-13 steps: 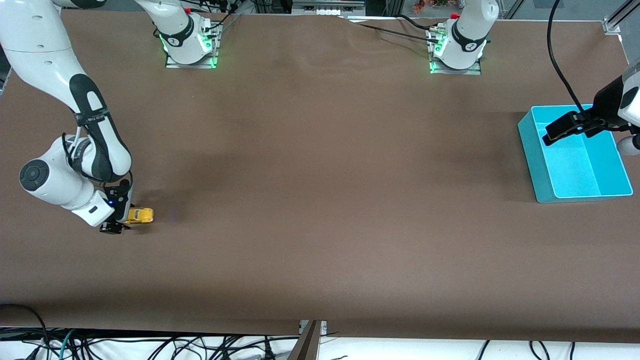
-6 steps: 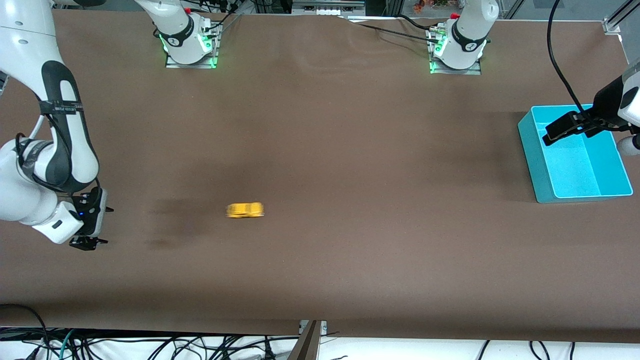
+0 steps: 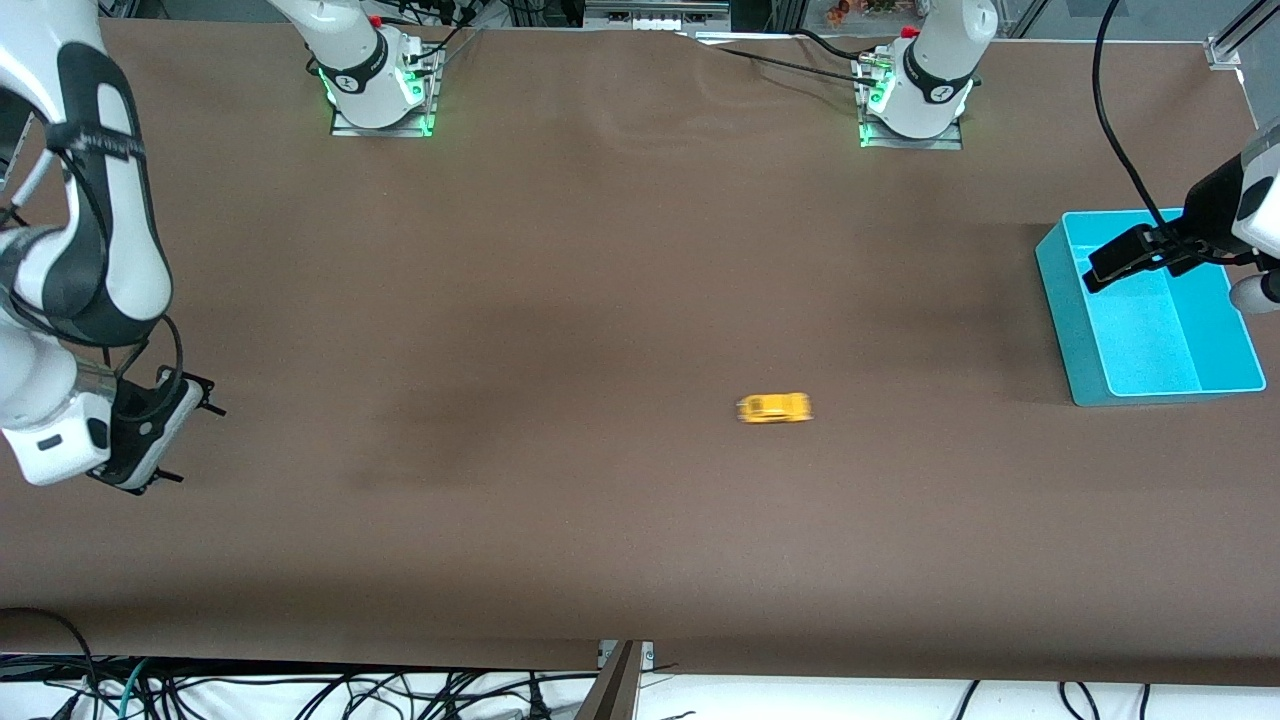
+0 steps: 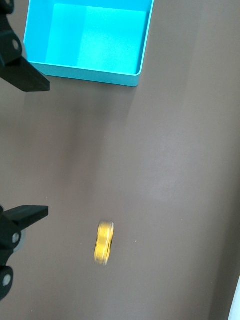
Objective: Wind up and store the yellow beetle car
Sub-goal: 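Release the car toward the cyan box while the left gripper lowers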
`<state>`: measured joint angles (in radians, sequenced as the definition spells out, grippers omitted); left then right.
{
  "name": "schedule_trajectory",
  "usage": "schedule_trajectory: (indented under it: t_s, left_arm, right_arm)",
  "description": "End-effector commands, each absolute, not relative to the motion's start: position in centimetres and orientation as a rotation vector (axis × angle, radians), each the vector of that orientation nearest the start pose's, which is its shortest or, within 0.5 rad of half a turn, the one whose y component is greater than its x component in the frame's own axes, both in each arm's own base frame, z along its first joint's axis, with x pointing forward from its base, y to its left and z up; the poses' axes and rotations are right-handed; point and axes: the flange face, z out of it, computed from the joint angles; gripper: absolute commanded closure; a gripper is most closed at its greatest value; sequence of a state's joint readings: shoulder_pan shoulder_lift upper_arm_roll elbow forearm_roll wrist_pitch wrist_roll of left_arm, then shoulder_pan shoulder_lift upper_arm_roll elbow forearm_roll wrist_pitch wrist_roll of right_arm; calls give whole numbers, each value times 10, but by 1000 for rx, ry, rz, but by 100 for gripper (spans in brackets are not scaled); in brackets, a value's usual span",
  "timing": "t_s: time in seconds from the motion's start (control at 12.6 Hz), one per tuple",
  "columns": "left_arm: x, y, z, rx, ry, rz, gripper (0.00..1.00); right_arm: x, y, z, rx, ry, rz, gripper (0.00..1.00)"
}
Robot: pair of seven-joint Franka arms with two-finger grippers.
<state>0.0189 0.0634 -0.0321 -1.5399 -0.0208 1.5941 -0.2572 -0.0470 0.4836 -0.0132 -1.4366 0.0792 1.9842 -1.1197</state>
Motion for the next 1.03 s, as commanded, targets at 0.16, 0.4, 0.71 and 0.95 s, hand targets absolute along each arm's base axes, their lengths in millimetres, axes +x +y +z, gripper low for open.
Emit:
schedule_trajectory:
  t_s: [0.16,0.4,0.71,0.95]
  left_arm:
    - [585,-32,593,-3163,-329,56,0]
    - [590,-30,586,-3165,-339,74,0]
    - [600,-21,560,-3134,-451,140,0]
    - [595,-20,547,-3041,-728,256,0]
  right_arm:
    - [671,-14,488,-2949,-818,-96,0]
    - [655,4,517,-2993,-614,-62,0]
    - [650,19,518,-3031,-293,6,0]
    - [649,29,518,-3080,-368,13,0]
